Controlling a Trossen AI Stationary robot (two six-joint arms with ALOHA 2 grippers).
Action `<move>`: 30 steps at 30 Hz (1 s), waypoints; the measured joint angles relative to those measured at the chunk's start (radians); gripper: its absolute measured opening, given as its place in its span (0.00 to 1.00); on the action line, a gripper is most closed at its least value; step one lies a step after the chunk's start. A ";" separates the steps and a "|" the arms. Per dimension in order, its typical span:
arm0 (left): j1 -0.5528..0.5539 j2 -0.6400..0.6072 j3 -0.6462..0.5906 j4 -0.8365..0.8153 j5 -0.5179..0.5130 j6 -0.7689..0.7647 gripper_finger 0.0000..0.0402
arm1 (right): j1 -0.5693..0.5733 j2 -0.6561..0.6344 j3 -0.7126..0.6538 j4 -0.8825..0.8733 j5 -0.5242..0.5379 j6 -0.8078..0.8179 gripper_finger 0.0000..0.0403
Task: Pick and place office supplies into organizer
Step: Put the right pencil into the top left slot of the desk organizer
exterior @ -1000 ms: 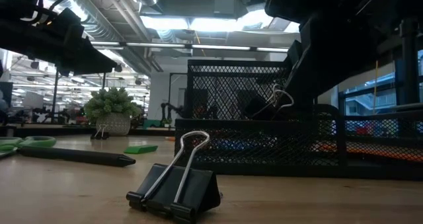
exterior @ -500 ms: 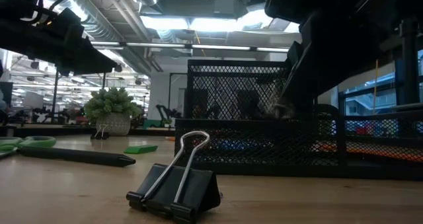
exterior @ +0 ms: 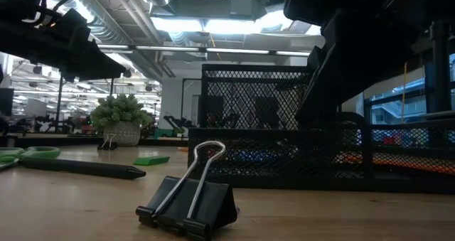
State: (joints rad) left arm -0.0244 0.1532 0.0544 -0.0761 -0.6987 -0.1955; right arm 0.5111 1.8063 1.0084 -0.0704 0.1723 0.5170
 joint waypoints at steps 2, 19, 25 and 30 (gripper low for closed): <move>0.000 0.000 0.000 0.000 0.000 0.000 0.48 | -0.001 -0.002 0.000 0.000 -0.032 0.001 0.13; 0.000 0.000 0.000 0.001 0.023 -0.037 0.48 | 0.005 -0.185 0.073 -0.255 -0.024 -0.051 0.13; 0.000 0.001 0.000 0.001 0.079 -0.058 0.48 | 0.000 -0.360 0.073 -0.503 0.141 0.126 0.13; 0.000 0.003 0.000 0.001 0.093 -0.105 0.48 | -0.024 -0.497 0.073 -0.825 0.214 0.582 0.13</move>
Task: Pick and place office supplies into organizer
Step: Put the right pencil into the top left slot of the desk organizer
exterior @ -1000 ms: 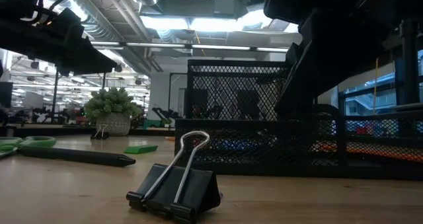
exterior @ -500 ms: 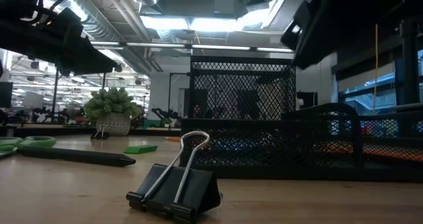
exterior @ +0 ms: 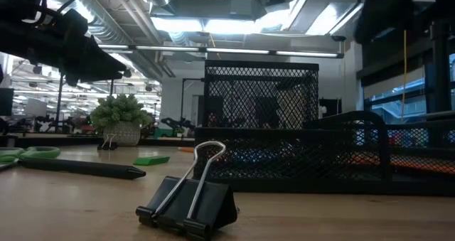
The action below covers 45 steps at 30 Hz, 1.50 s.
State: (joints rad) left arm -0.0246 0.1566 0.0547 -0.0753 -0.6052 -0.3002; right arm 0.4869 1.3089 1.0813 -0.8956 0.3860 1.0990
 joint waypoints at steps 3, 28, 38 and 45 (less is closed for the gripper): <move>0.000 0.003 0.000 0.000 0.002 -0.002 0.48 | 0.002 -0.043 -0.007 -0.070 -0.001 0.074 0.13; 0.000 0.010 0.000 0.000 -0.004 -0.002 0.48 | -0.103 0.039 -0.008 -0.220 -0.183 0.284 0.13; 0.000 0.010 0.000 0.000 0.024 -0.002 0.48 | -0.082 0.254 -0.009 -0.239 -0.369 0.314 0.13; 0.000 0.010 0.000 0.000 0.060 -0.002 0.48 | -0.062 0.289 -0.009 -0.222 -0.327 0.310 0.13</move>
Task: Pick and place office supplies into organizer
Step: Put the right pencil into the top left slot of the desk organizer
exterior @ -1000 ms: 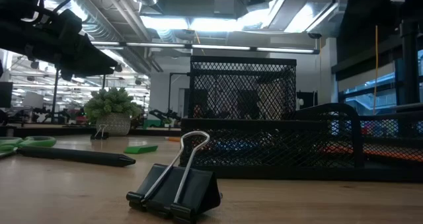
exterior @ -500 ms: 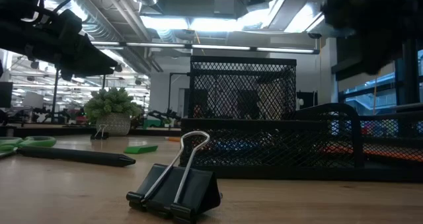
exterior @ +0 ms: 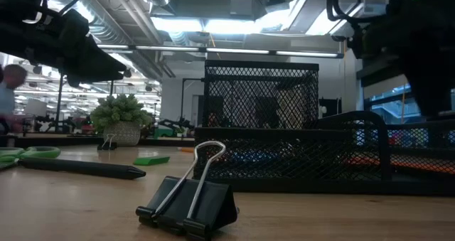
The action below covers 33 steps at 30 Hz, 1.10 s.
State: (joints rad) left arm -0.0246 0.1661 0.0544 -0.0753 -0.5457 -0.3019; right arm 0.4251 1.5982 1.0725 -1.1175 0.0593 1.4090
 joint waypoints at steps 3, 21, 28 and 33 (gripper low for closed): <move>0.000 0.000 0.000 0.000 0.000 0.000 0.48 | 0.009 0.000 0.000 -0.003 0.010 -0.003 0.13; 0.000 0.000 0.000 0.000 0.001 0.000 0.48 | 0.013 0.000 0.000 0.091 -0.003 -0.052 0.35; 0.000 0.000 0.000 0.000 0.001 -0.002 0.48 | 0.038 0.000 0.000 0.034 -0.001 -0.040 0.36; 0.000 0.000 0.000 0.000 0.001 -0.002 0.48 | 0.052 0.000 0.000 -0.026 0.001 0.002 0.36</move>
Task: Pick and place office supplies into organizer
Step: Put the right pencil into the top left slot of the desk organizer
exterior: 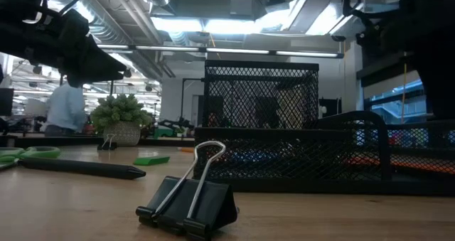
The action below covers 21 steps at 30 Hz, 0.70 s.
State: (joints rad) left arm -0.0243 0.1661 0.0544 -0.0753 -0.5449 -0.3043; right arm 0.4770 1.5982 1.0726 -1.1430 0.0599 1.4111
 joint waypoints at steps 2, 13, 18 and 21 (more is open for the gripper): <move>0.000 0.000 0.000 0.000 0.000 0.000 0.48 | 0.000 0.000 0.000 0.013 0.015 -0.001 0.36; 0.000 0.000 0.000 0.000 0.001 -0.009 0.48 | 0.000 -0.001 -0.118 0.178 0.025 -0.004 0.36; 0.000 0.000 0.000 0.000 0.001 -0.017 0.48 | 0.001 -0.001 -0.170 0.255 -0.006 -0.004 0.36; 0.000 0.000 0.000 0.000 0.001 -0.017 0.48 | 0.001 -0.001 -0.187 0.271 -0.010 -0.003 0.36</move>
State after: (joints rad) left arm -0.0244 0.1662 0.0544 -0.0755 -0.5442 -0.3210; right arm 0.4778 1.5974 0.8851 -0.8723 0.0502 1.4084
